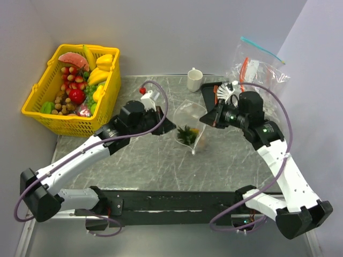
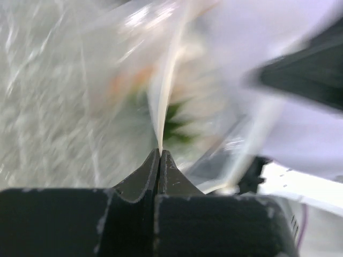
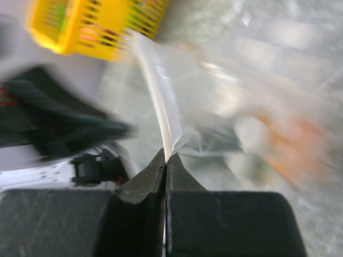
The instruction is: Place the food in the zip-top bag and seal the zipper
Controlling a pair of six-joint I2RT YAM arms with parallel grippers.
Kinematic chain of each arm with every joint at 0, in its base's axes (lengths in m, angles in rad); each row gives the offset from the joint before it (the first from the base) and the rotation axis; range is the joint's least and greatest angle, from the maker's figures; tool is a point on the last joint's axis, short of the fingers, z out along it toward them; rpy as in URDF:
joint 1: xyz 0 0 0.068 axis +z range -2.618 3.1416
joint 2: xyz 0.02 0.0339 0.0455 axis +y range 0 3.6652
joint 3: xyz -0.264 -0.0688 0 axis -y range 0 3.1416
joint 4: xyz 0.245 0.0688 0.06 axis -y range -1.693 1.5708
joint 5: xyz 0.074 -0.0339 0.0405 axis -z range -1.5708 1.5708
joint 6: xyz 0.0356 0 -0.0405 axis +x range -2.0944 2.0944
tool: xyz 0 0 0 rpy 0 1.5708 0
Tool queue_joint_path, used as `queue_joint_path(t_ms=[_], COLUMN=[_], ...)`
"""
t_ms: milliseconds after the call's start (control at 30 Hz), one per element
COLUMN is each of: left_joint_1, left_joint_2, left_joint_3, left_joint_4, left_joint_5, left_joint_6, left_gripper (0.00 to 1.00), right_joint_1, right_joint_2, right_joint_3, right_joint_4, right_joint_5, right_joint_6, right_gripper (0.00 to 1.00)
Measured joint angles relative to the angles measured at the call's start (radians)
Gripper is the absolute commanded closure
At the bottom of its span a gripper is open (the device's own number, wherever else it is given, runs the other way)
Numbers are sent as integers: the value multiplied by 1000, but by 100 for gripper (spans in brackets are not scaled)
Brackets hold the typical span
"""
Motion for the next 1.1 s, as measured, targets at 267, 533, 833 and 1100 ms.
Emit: queue_joint_path(t_ms=[267,533,833,1100], left_joint_1=[26,90,100,108], left_joint_2=[12,-117,-76,-85], left_joint_3=[158,33,-75,-123], left_joint_4=[-176,-130,-98,-89], left_joint_5=[7,13,60,9], left_joint_6=[36,34,8,35], left_gripper=[99,99,79,14], right_joint_1=[43,45,118,174], right_joint_2=[26,82,80,88], right_joint_3=[72,23,32,-9], right_joint_4=[-37,-102,-194,-175], right_joint_5=[0,39,181,212], right_joint_6=[6,-10,-19,1], right_gripper=[100,100,100,100])
